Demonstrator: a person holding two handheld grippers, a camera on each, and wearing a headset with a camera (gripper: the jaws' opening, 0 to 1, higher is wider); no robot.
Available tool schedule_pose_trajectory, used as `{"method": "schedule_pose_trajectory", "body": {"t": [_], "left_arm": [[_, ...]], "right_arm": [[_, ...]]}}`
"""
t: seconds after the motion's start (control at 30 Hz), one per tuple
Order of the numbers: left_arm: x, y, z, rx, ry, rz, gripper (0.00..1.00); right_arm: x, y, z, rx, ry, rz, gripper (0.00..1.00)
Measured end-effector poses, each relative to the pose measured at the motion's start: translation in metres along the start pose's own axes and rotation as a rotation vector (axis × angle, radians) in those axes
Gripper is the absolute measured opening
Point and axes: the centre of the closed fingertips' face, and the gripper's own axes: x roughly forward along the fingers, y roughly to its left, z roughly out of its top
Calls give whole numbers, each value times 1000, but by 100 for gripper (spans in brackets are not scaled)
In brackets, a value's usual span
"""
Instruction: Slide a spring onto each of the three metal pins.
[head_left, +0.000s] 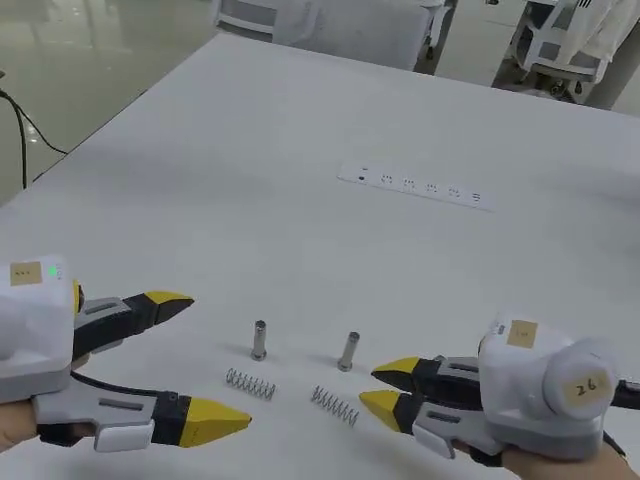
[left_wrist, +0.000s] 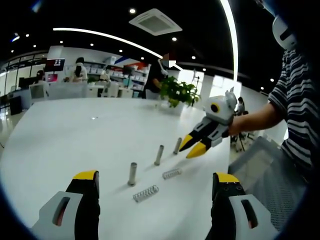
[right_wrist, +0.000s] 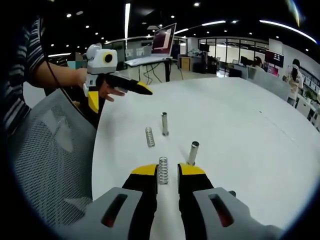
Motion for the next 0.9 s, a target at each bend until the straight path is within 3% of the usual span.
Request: {"method": "schedule_pose_trajectory", "body": {"t": [0.33, 0.9], "left_arm": [[-2, 0, -1, 0, 0, 2, 90], [-5, 1, -2, -5, 2, 6, 90]], "right_arm": [[16, 11, -3, -28, 33, 35, 12], [34, 9, -26, -34, 101, 26, 12]]}}
